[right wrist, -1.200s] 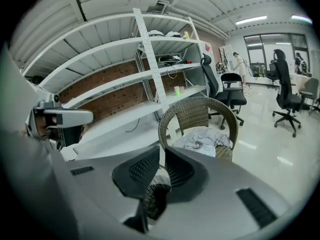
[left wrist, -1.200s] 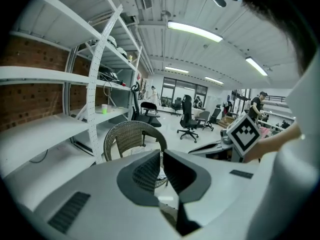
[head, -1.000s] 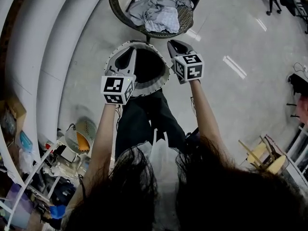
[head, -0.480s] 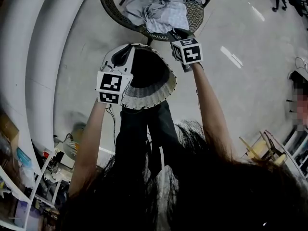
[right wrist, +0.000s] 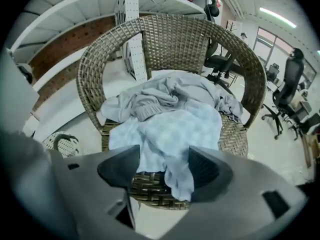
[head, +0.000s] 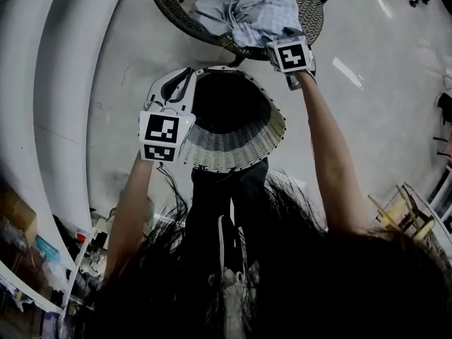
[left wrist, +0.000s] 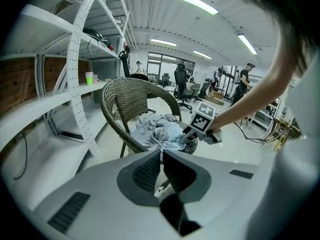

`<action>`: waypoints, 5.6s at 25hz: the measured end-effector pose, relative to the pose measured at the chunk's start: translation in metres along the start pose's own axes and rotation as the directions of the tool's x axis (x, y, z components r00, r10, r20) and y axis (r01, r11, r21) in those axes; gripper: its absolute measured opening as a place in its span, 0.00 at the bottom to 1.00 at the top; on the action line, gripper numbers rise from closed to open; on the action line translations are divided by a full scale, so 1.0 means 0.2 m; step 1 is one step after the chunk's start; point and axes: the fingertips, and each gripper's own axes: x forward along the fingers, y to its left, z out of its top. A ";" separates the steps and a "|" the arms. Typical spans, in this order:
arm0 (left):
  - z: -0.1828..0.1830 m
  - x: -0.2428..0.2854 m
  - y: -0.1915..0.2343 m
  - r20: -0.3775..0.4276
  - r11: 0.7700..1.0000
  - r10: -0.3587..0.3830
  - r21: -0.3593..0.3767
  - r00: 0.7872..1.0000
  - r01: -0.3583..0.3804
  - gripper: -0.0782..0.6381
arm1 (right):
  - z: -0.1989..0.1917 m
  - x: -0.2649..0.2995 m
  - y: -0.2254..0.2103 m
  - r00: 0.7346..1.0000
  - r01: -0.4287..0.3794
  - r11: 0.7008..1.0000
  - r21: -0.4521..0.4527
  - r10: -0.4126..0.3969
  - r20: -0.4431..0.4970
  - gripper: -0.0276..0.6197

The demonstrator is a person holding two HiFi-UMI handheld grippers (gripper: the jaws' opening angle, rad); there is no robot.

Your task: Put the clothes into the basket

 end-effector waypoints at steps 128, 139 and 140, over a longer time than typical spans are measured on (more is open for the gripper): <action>0.03 -2.09 -0.73 0.220 0.944 0.271 -0.253 0.937 -0.213 0.15 | 0.14 -2.24 1.44 0.828 -0.531 0.838 0.125 0.481 0.289 0.14; -0.02 -1.87 -0.69 0.125 0.911 0.299 -0.332 0.946 -0.244 0.15 | -0.04 -1.73 1.41 0.879 -0.477 0.864 0.161 0.467 0.096 0.14; -0.03 -1.85 -0.68 0.115 0.907 0.303 -0.340 0.946 -0.249 0.15 | -0.05 -1.69 1.41 0.880 -0.475 0.865 0.161 0.468 0.078 0.14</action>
